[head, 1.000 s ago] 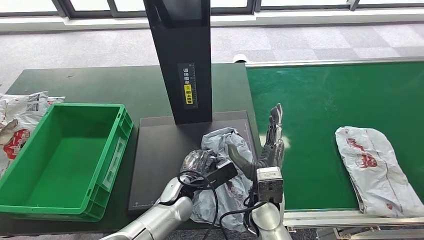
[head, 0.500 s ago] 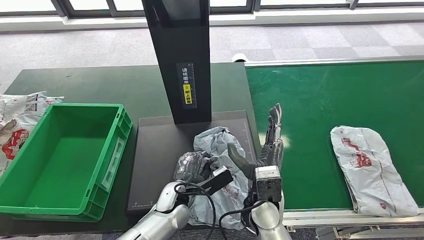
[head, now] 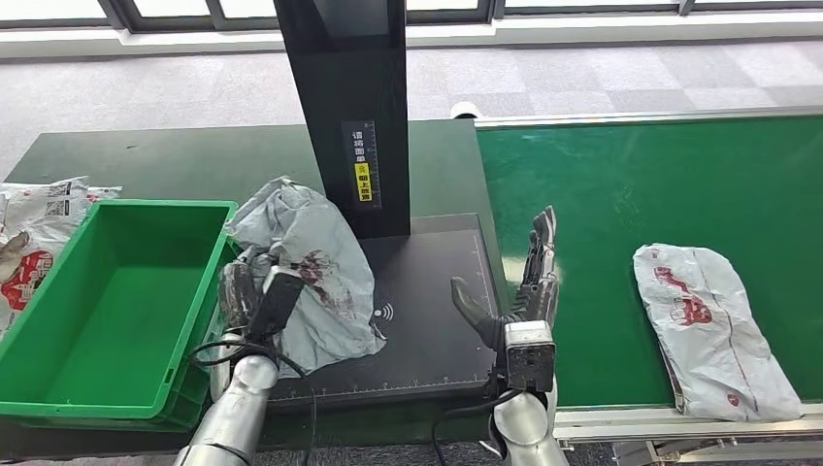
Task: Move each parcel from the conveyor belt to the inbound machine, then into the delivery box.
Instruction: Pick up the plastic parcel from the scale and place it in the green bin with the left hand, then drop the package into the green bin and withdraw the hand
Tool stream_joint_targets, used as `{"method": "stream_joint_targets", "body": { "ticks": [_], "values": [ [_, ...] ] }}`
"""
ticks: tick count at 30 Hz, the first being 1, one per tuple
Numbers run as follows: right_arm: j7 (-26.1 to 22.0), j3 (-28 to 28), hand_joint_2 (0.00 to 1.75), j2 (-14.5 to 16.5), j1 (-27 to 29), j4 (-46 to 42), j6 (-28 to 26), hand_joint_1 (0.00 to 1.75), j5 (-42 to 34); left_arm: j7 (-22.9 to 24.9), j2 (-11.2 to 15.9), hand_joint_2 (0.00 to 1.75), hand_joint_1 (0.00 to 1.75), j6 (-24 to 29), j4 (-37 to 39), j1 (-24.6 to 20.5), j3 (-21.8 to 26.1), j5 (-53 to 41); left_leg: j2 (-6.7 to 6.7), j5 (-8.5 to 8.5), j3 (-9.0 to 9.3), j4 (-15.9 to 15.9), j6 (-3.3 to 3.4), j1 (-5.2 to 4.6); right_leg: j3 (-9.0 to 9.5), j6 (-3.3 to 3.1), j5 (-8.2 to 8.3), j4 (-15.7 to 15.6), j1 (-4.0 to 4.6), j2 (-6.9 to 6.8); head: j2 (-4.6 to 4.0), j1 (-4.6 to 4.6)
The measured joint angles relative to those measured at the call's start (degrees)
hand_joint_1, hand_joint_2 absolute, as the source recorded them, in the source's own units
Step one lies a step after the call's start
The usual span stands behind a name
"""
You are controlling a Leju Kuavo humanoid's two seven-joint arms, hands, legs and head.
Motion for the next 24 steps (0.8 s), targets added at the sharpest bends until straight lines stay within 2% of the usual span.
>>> {"method": "stream_joint_targets", "body": {
  "ticks": [5,12,20,24],
  "values": [
    [0.0,0.0,1.75,0.0,0.9,-0.4,-0.4,0.0,0.1,-1.6,0.0,1.75,1.75,0.0,-6.2,1.2,4.4,3.2,-0.01,0.0,-0.06,0.0,0.0,0.0,-0.03,0.0,0.0,0.0,-0.02,-0.01,0.0,0.0],
    [0.0,-0.9,1.75,0.0,1.6,-0.9,-0.1,0.0,0.6,-0.5,0.0,1.75,1.75,0.0,-17.5,3.5,5.8,3.9,-0.03,-0.01,-0.1,0.0,0.01,0.0,-0.06,0.0,0.0,0.0,-0.02,-0.03,0.0,0.0],
    [0.0,-1.1,1.75,0.0,2.0,-1.0,-0.2,0.0,0.8,-0.8,0.0,1.75,1.75,0.0,-24.9,5.4,6.1,4.4,-0.02,0.0,-0.09,0.0,0.0,0.0,-0.06,0.0,0.0,0.0,0.0,-0.02,0.0,0.0],
    [0.0,-1.1,1.75,0.0,2.6,-1.0,-0.2,0.0,0.0,-1.5,0.0,1.75,1.75,0.0,-27.9,5.8,8.2,4.2,-0.03,0.0,-0.11,0.0,0.0,0.0,-0.06,0.0,0.0,0.0,0.0,-0.02,0.0,0.0]
  ]
}}
